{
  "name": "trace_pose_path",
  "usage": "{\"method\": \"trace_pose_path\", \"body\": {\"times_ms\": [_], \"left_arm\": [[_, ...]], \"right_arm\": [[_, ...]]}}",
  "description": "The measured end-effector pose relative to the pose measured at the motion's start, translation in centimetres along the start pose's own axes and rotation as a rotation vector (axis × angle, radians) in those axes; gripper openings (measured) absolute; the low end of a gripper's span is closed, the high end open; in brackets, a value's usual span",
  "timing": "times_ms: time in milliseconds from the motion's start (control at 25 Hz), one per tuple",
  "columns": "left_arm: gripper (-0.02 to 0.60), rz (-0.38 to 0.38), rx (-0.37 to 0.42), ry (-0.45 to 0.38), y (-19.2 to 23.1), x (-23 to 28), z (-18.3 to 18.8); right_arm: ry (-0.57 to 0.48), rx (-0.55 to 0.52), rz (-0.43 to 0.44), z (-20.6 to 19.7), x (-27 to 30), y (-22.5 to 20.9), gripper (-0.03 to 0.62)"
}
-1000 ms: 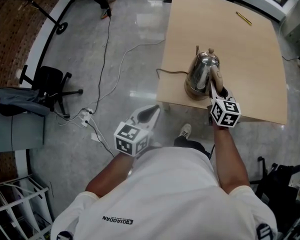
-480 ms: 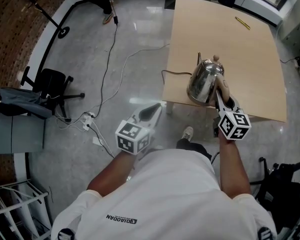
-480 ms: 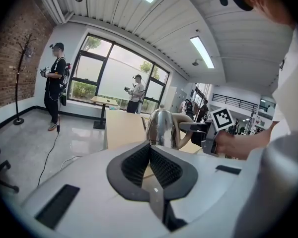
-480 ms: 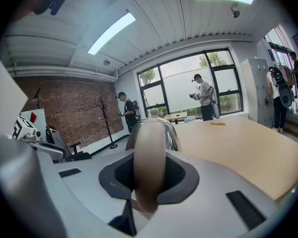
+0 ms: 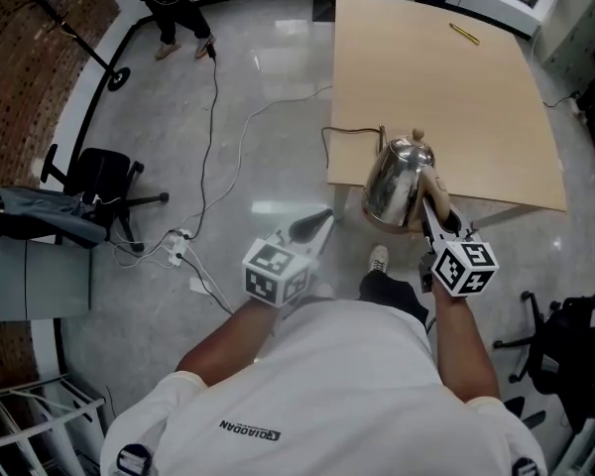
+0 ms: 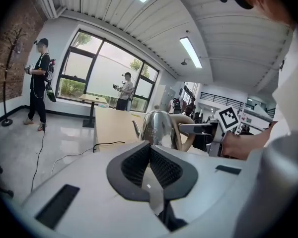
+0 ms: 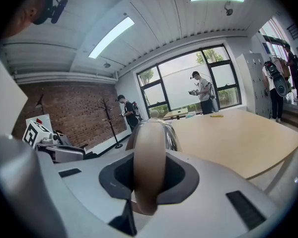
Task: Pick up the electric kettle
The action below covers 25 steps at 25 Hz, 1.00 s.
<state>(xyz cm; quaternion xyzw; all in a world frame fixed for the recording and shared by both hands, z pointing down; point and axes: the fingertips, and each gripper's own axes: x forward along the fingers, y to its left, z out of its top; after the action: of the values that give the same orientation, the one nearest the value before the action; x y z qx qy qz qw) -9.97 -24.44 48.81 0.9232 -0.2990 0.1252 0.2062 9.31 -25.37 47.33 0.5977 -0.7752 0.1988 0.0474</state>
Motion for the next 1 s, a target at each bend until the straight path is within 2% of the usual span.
{"method": "trace_pose_path", "body": {"times_ms": [160,400,600,1000], "left_arm": [[-0.005,-0.016,0.011,-0.008,-1.4,-0.3,-0.1],[-0.005,-0.009,0.029,-0.024,-3.4,0.0,0.3],[-0.005,0.025,0.011,-0.044,-5.3,0.3,0.8],[-0.005,0.048,0.006,-0.082,-12.5,3.1,1.2]], "right_arm": [[0.027,-0.001,0.018,-1.4,-1.9,1.2,0.081],[0.006,-0.010,0.047,-0.9,-3.9,1.0,0.080],[-0.006,-0.028,0.064,-0.2,-6.0,-0.2,0.080],[-0.006,-0.048,0.112,0.3,-12.0,-4.1,0.080]]}}
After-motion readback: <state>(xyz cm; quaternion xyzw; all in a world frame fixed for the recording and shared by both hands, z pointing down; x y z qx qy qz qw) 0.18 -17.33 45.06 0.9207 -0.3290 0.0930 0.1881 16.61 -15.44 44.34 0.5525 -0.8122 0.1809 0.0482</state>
